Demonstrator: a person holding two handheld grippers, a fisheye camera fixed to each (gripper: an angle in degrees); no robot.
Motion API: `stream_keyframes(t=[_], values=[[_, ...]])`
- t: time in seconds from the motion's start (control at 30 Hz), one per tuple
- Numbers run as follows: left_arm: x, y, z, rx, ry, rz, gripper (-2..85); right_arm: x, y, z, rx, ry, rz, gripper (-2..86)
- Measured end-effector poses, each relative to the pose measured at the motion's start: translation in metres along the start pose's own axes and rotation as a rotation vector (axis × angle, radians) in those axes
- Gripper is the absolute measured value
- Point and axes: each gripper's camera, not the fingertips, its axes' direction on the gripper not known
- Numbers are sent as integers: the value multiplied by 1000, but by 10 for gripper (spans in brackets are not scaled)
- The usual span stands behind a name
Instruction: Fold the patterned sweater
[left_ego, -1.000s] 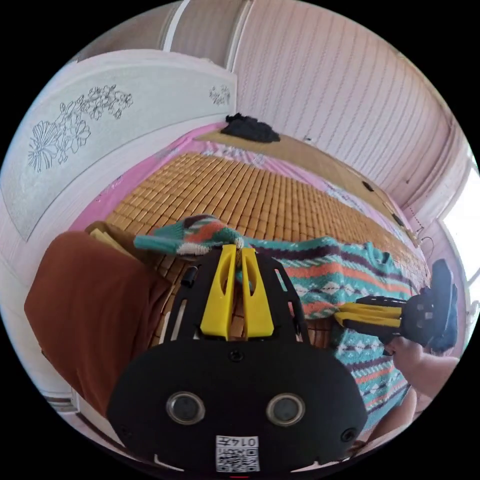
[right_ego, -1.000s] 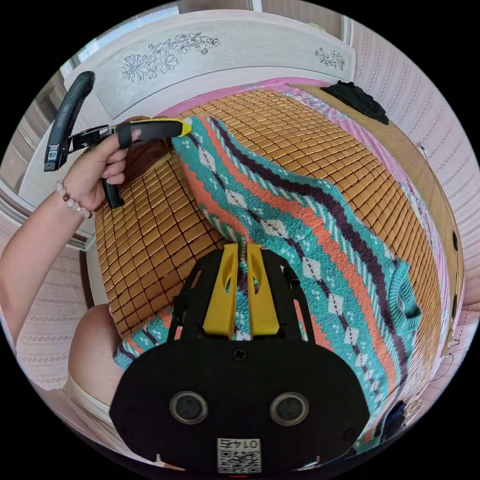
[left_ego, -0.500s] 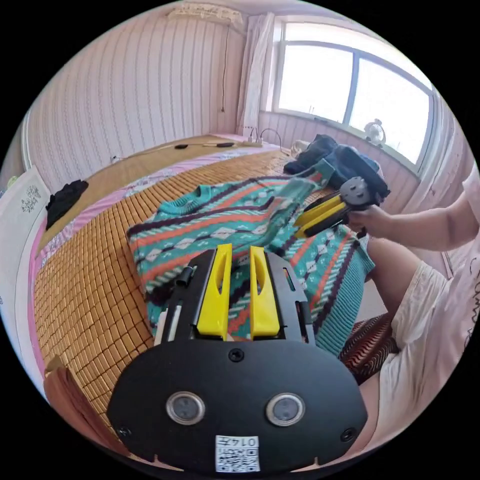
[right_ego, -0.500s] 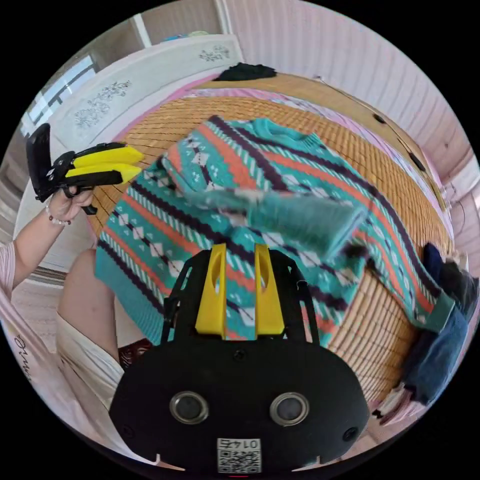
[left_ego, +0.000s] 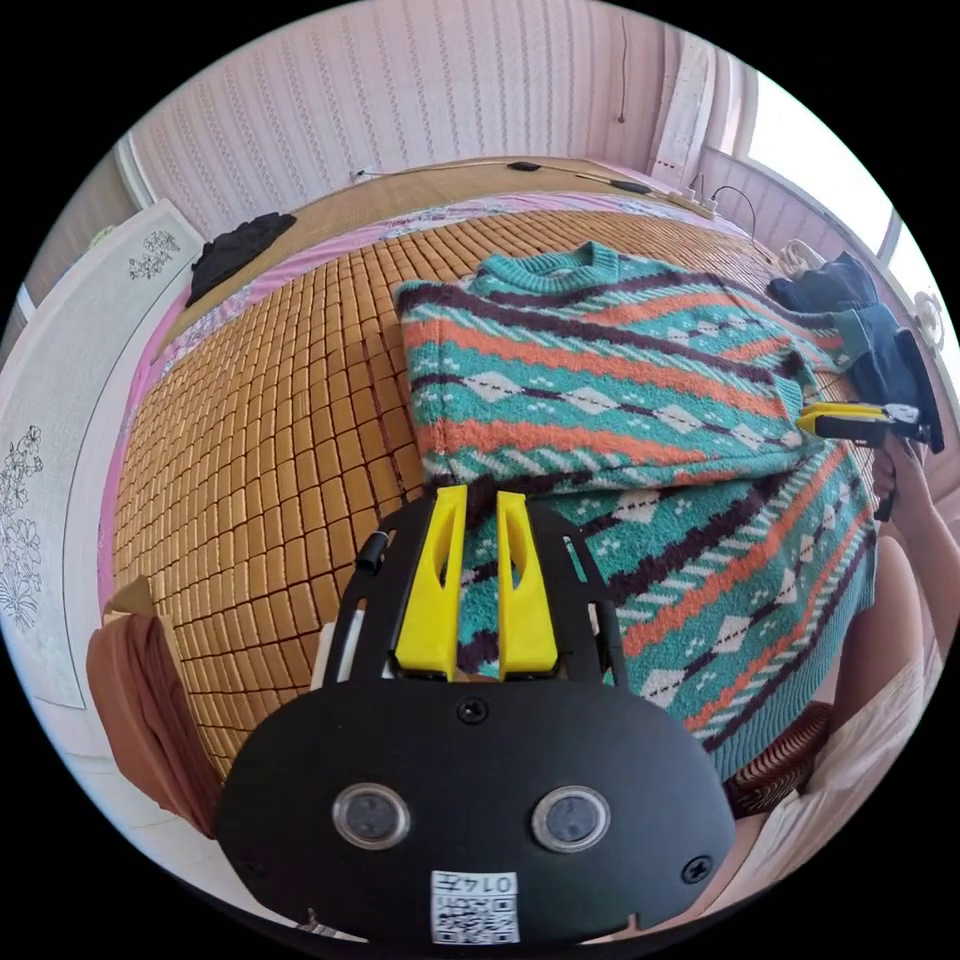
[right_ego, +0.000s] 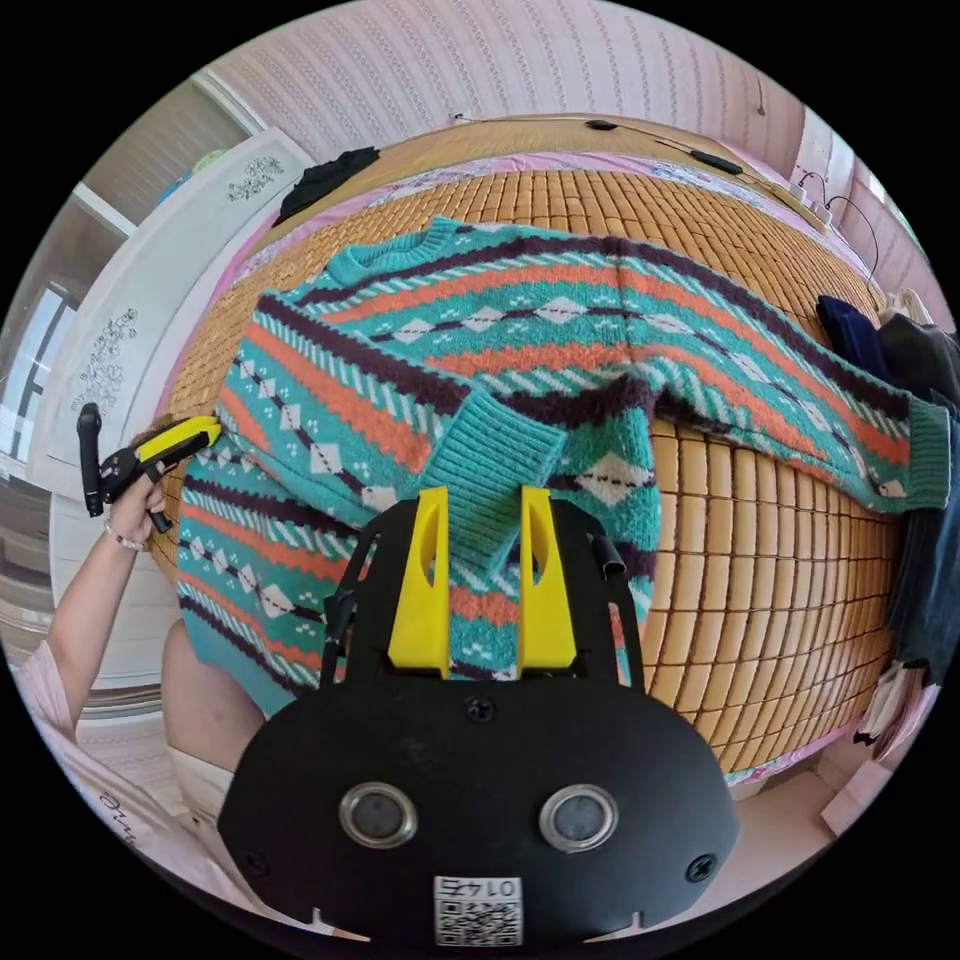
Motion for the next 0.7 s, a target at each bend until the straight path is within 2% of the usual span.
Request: stream_keyframes(t=[0.07,0.13,0.3,0.47,0.7], values=[[4,-1,1,15,-21,8,57,-8,12,6,42,109,-64,103],[10,-8,-2,-3,-46,10,59,-5,21,8,58,128,-85,100],[18,-25,-31,1,51,-26,83,42,57,-15,157,-6,-62,81],[72,-63,-75,137,165,143,83,152,110,-52,336,155,147,87],[219,-145,-70,171,312,457,86,291,131,-48,376,264,471,125]])
